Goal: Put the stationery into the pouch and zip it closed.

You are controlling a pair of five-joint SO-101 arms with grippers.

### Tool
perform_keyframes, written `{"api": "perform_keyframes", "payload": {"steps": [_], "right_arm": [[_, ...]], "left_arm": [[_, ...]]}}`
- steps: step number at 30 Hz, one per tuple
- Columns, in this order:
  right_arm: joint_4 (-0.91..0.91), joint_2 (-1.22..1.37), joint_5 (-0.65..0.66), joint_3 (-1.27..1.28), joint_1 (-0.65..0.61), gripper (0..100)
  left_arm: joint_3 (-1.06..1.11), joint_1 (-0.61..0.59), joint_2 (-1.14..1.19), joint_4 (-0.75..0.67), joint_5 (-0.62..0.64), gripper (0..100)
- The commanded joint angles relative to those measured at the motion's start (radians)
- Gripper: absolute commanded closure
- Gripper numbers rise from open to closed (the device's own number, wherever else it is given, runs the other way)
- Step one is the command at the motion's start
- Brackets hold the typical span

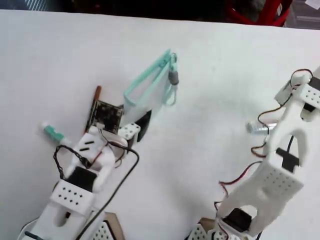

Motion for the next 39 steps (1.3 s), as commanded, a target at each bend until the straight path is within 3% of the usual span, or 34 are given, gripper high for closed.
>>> {"api": "perform_keyframes", "payload": {"steps": [1, 9, 13, 15, 24, 27, 33, 39], "right_arm": [[0.016, 0.140, -0.014, -0.181, 0.018, 75.4], [0.068, 0.449, -0.098, -0.516, 0.022, 77.2], [0.148, 0.535, -0.097, -0.658, 0.018, 99.4], [0.197, 0.558, -0.097, -0.732, 0.016, 95.0], [0.535, 0.533, -0.091, -1.162, -0.042, 98.1], [0.538, 0.492, -0.009, -1.284, -0.076, 98.1], [0.538, 0.259, 0.002, -1.209, -0.127, 98.1], [0.538, -0.116, 0.005, -0.806, -0.219, 98.1]], "left_arm": [[-0.011, -0.012, -0.010, -0.018, 0.011, 78], [-0.011, -0.012, -0.010, -0.018, 0.011, 78], [-0.011, -0.012, -0.010, -0.018, 0.011, 78], [-0.011, -0.012, -0.010, -0.018, 0.011, 78], [-0.012, -0.012, -0.010, -0.018, 0.011, 78], [-0.012, -0.012, -0.010, -0.018, 0.011, 78], [-0.011, -0.012, -0.010, -0.020, 0.011, 78], [-0.011, -0.012, -0.010, -0.020, 0.011, 78]]}}
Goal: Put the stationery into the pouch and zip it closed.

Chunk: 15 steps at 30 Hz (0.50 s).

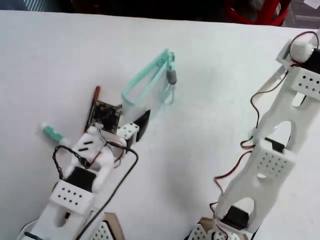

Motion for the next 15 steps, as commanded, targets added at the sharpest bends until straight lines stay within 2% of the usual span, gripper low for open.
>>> {"api": "perform_keyframes", "payload": {"steps": [1, 7, 15], "right_arm": [[0.001, -0.300, 0.014, 0.261, -0.070, 98.1], [-0.012, -0.615, 0.014, 0.557, -0.225, 98.1], [-0.007, -0.851, 0.014, 0.600, -0.341, 98.1]], "left_arm": [[-0.011, -0.008, -0.010, -0.020, 0.011, 78], [-0.011, -0.008, -0.010, -0.020, 0.011, 78], [-0.011, -0.008, -0.010, -0.020, 0.011, 78]]}}
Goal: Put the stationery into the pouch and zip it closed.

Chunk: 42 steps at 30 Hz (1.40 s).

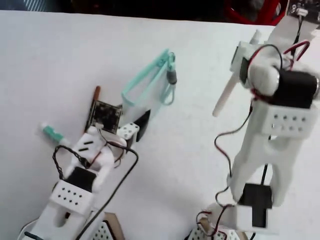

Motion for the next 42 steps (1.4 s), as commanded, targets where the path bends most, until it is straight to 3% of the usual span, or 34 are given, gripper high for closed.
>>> {"api": "perform_keyframes", "payload": {"steps": [1, 9, 19, 25, 28, 33, 42], "right_arm": [[-0.007, -0.134, 0.017, 0.014, -0.030, 98.1], [-0.101, -0.472, 0.213, 0.348, -0.305, 98.1], [-0.727, -0.822, 0.009, 0.789, -0.332, 98.1], [-0.995, -0.808, 0.012, 0.844, -0.447, 98.1], [-1.047, -0.720, 0.018, 0.842, -0.519, 98.1], [-1.121, -0.553, 0.193, 0.841, -0.611, 98.1], [-1.056, -0.530, 0.203, 0.879, -0.631, 98.1]], "left_arm": [[-0.011, -0.010, -0.010, -0.020, 0.011, 78], [-0.011, -0.010, -0.010, -0.020, 0.011, 78], [-0.011, -0.010, -0.010, -0.021, 0.011, 78], [-0.011, -0.008, -0.010, -0.021, 0.011, 78], [-0.011, -0.008, -0.010, -0.021, 0.011, 78], [-0.012, -0.008, -0.010, -0.020, 0.011, 78], [-0.014, -0.008, -0.010, -0.025, 0.011, 78]]}}
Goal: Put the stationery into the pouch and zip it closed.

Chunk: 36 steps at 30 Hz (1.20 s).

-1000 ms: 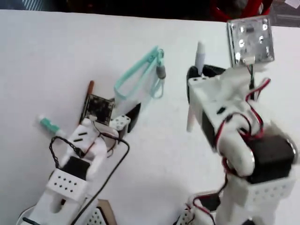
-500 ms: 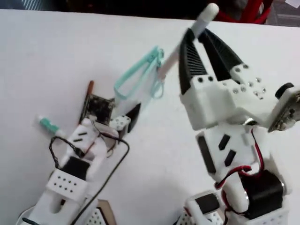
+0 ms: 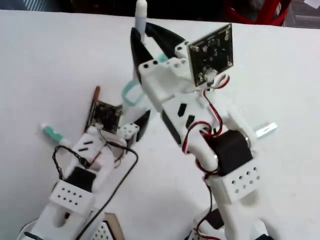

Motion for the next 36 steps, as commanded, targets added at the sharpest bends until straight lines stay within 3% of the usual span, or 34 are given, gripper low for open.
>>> {"api": "perform_keyframes", "payload": {"steps": [1, 10, 17, 24, 28, 36], "right_arm": [[0.004, -0.008, 0.012, 0.035, -0.004, 98.1], [0.047, -0.097, 0.014, 0.149, -0.002, 97.1], [0.219, -0.124, 0.014, 0.091, -0.004, 65.9], [0.285, -0.134, 0.014, 0.023, 0.022, 70.8], [0.340, -0.124, 0.031, -0.020, 0.142, 71.1], [0.519, 0.068, 0.370, -0.017, 0.610, 71.1]], "left_arm": [[-0.014, -0.008, -0.010, -0.025, 0.011, 78], [-0.014, -0.010, -0.010, -0.025, 0.020, 78], [-0.014, -0.010, -0.010, -0.025, 0.020, 78], [-0.012, -0.010, -0.010, -0.025, 0.018, 78], [-0.012, -0.010, -0.010, -0.025, 0.017, 78], [-0.014, -0.010, -0.010, -0.020, 0.012, 78]]}}
